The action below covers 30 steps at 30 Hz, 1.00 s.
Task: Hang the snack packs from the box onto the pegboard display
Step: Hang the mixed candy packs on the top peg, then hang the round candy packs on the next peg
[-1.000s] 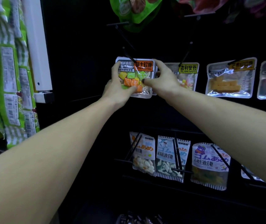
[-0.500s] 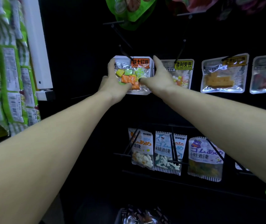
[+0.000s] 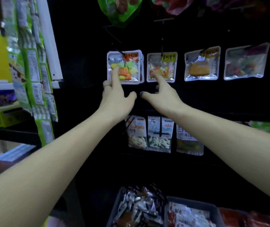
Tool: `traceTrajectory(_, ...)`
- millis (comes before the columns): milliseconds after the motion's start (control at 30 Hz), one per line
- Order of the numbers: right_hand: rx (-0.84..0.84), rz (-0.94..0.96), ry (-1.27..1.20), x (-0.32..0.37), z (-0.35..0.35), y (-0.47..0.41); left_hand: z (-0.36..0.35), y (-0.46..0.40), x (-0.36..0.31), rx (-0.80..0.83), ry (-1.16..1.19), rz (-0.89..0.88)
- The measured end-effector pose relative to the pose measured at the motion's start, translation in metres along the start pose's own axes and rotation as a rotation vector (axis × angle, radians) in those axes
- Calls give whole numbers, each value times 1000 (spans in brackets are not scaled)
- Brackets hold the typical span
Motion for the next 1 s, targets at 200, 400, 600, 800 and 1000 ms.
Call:
traceTrajectory(200,-162,-119,-54,-33,11,149,-75,154,34,258,38,-125)
traceTrajectory(400,-223,-337,-17,-98,10,313,-161,296,108,588,-170,-225)
traceTrajectory(600,94,-755,61,-189,-23,452,-240,358,206,956,-423,78)
traceTrajectory(800,589,-1143,-16,-239,-67,563,-275,406,280,1213,-601,377)
traceTrajectory(1000,642,-1357,-104,-258,-94,606,-292,429,303,1366,-676,548)
Point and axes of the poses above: each hand's wrist, its own y-axis away from the middle knuckle, its own z-axis out of the back of the hand, x = y × z, the point moved 4 cm from there along -y, towards the middle knuckle, and after that the axes turned 15 degrees about z, right-handed, at the moved point
